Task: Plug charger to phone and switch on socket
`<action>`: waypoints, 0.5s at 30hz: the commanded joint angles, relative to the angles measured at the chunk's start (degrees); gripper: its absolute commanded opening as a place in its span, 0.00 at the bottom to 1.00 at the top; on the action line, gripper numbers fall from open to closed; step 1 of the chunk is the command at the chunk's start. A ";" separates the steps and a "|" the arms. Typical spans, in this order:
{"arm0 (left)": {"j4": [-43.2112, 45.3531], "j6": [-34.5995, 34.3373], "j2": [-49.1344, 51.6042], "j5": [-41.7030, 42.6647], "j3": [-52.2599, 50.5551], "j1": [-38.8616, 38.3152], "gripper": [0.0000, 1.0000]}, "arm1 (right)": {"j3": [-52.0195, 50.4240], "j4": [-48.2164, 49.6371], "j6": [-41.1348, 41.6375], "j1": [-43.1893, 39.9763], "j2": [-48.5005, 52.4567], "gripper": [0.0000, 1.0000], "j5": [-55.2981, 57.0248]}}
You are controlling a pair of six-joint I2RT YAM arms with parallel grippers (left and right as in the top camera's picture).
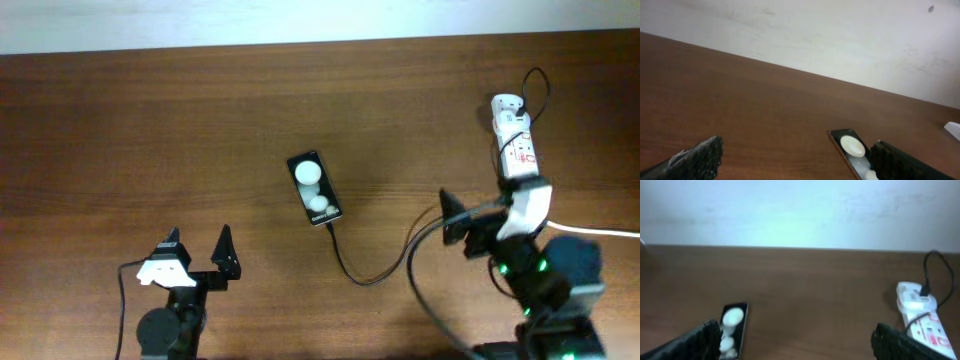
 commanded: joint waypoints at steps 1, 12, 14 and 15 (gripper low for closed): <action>-0.22 -0.15 -0.31 0.22 -0.24 0.20 0.99 | -10.80 5.70 -0.39 0.26 -8.79 0.99 -2.23; -0.22 -0.15 -0.31 0.22 -0.24 0.20 0.99 | -30.95 12.83 -0.20 0.26 -27.41 0.99 -2.58; -0.22 -0.15 -0.31 0.22 -0.24 0.20 0.99 | -31.10 13.16 -0.22 0.26 -27.41 0.99 -2.34; -0.22 -0.15 -0.31 0.22 -0.24 0.20 0.99 | -31.32 13.79 -0.22 0.26 -27.41 0.99 -2.27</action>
